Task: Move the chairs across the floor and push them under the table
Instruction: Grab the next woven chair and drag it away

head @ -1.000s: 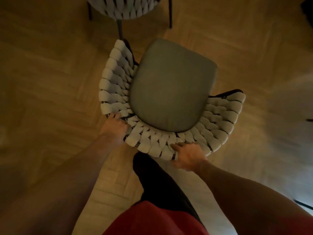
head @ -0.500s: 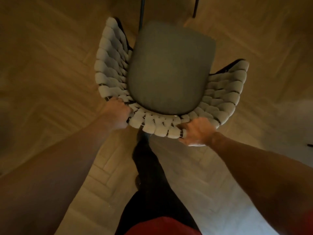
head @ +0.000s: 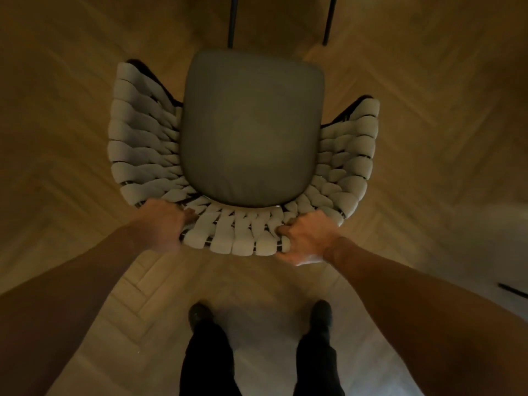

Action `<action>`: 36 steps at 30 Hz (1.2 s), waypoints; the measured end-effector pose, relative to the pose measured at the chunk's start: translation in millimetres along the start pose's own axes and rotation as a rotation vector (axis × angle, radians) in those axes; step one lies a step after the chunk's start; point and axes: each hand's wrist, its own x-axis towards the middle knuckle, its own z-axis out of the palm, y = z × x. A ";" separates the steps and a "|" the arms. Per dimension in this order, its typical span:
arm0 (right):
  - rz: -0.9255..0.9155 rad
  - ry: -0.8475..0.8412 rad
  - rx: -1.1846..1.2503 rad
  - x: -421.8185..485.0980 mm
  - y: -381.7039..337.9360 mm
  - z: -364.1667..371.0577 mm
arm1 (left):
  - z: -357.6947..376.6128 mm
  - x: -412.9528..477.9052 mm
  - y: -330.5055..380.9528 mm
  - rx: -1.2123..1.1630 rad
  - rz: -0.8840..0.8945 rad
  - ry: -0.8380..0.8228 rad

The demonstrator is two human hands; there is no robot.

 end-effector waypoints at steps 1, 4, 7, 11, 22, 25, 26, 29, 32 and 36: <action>-0.009 0.009 -0.002 -0.6 0.4 0.8 | 0.9 -0.5 5.0 -0.019 -0.032 0.002; -0.046 0.026 -0.018 -5.5 5.3 3.1 | 4.5 -4.6 20.5 -0.055 -0.163 -0.022; -0.114 0.054 -0.087 -15.2 23.7 3.8 | 3.3 -14.7 56.1 -0.083 -0.267 -0.077; -0.282 0.059 -0.231 -28.0 77.8 1.0 | -16.8 -23.9 138.5 -0.228 -0.340 -0.067; -0.542 0.044 -0.348 -21.9 143.3 -14.3 | -22.5 -10.9 206.4 -0.417 -0.397 -0.057; -0.559 0.022 -0.324 -21.1 146.2 -17.5 | -24.4 -11.1 209.4 -0.464 -0.408 -0.071; -0.560 0.016 -0.320 -21.3 146.1 -19.0 | -25.9 -11.3 210.1 -0.473 -0.421 -0.081; -0.574 0.027 -0.330 -23.2 143.1 -15.9 | -27.5 -13.2 208.5 -0.494 -0.443 -0.095; -0.574 0.044 -0.284 -22.0 146.1 -13.7 | -27.6 -12.8 213.1 -0.521 -0.472 -0.126; -0.617 0.024 -0.243 -20.4 149.3 -18.1 | -37.6 -13.1 219.0 -0.567 -0.538 -0.134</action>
